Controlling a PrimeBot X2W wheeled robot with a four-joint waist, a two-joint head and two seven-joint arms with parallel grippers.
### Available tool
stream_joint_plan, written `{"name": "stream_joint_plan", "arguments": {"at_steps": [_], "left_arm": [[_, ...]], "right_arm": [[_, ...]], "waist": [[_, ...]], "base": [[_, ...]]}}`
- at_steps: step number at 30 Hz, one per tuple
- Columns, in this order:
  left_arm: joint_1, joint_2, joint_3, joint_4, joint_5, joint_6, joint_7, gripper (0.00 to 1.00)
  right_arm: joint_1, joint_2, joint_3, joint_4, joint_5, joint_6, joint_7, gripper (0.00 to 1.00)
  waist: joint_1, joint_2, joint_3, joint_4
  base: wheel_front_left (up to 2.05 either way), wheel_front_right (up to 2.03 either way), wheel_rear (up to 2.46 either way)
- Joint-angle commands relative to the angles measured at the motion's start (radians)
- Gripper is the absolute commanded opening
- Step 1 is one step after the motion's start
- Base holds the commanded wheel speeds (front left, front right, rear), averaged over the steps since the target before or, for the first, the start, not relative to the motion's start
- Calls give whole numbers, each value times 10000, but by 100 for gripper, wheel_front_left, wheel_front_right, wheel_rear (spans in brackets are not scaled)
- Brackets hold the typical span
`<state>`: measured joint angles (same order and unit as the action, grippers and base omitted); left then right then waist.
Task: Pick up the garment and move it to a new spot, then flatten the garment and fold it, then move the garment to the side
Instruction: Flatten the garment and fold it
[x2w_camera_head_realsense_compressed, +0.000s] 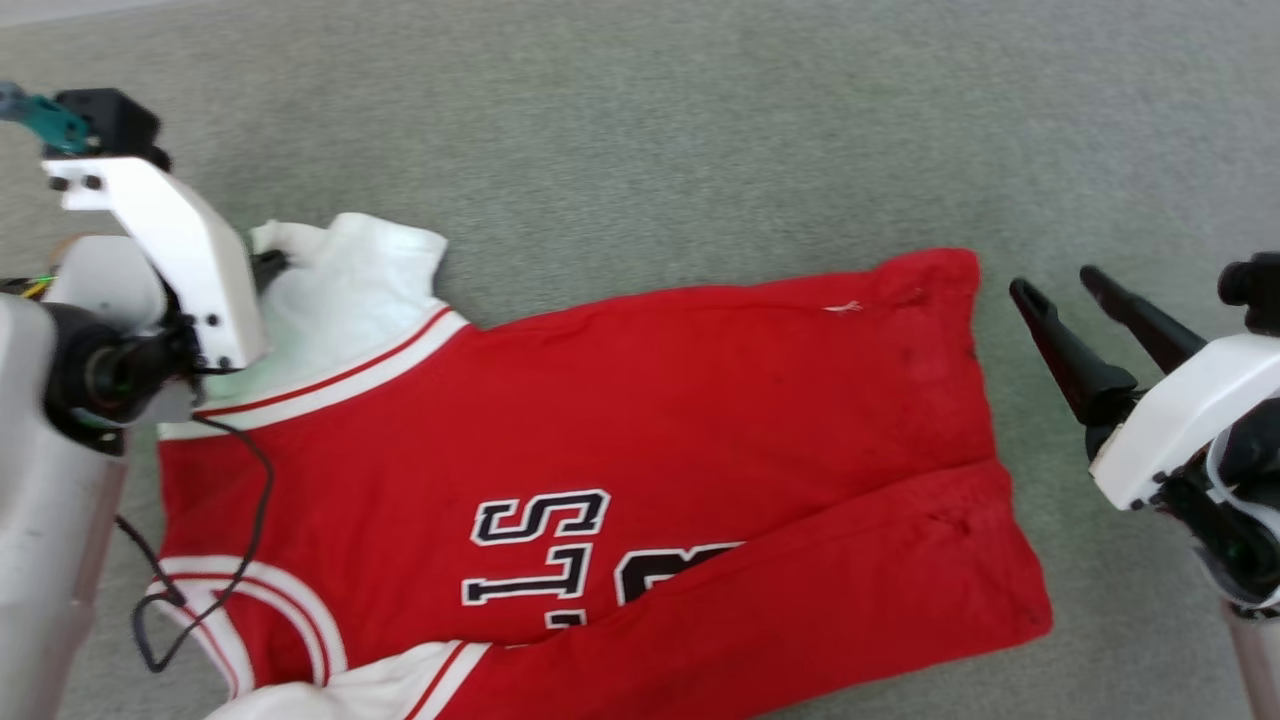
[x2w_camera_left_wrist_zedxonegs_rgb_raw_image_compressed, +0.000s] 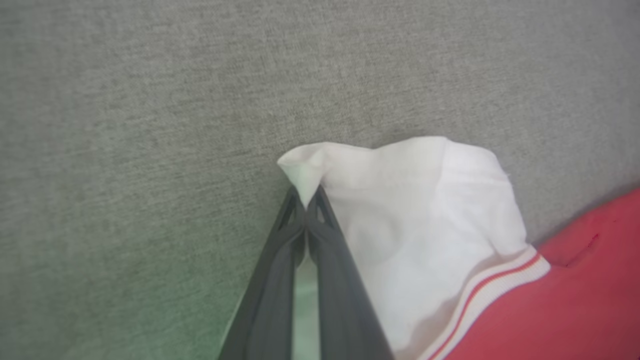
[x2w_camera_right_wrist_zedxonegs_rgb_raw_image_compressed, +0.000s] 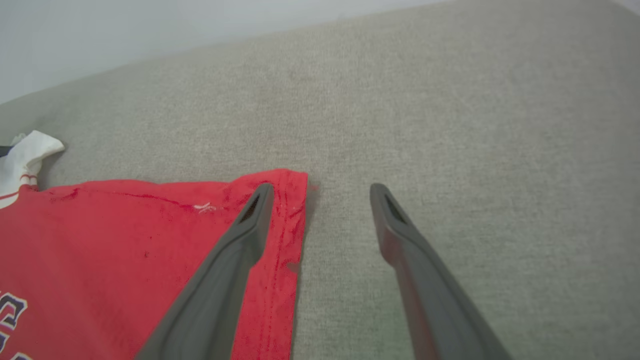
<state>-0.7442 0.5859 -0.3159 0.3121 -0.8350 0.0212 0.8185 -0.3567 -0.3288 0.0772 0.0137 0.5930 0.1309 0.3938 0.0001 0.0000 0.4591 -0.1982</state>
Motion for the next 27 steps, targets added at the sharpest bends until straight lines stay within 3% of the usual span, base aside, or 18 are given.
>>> {"name": "stream_joint_plan", "arguments": {"at_steps": [1, 9, 19, 20, 21, 22, 27], "left_arm": [[26, -36, -62, 3, 50, -40, -37, 0], [-506, -612, -462, -914, 503, -287, -901, 0], [-241, -734, -594, -1869, 710, -241, -1343, 0], [-190, -700, -575, -1931, 723, -222, -1372, 0], [-158, -643, -574, -1977, 798, -185, -1404, 0], [-98, -634, -578, -2040, 808, -141, -1462, 0], [235, -593, -577, -2263, 904, -38, -1693, 0]], "right_arm": [[-157, -85, 7, 44, 17, -4, 115, 100], [-793, -698, -281, 550, 639, -4, 3741, 100], [-1529, -497, -85, 1673, 291, -4, 5469, 100], [-1535, -449, -1, 1869, 326, -6, 5686, 49], [-1549, -464, 129, 1969, 286, -6, 5781, 30], [-1547, -423, 229, 2121, 332, -4, 5917, 0], [-1894, -556, 481, 2124, 382, -3, 5705, 0]], "waist": [[-1, 0, -171, 338], [-1, 0, 30, 1403], [-1, 0, 398, 1936], [-1, 0, 399, 1953], [-1, 0, 395, 1967], [-1, 0, 370, 1980], [-1, 0, 59, 2015]], "base": [[0, 0, 0], [0, 0, 0], [0, 0, 0], [0, 0, 0], [0, 0, 0], [0, 0, 0], [0, 0, 0]]}}
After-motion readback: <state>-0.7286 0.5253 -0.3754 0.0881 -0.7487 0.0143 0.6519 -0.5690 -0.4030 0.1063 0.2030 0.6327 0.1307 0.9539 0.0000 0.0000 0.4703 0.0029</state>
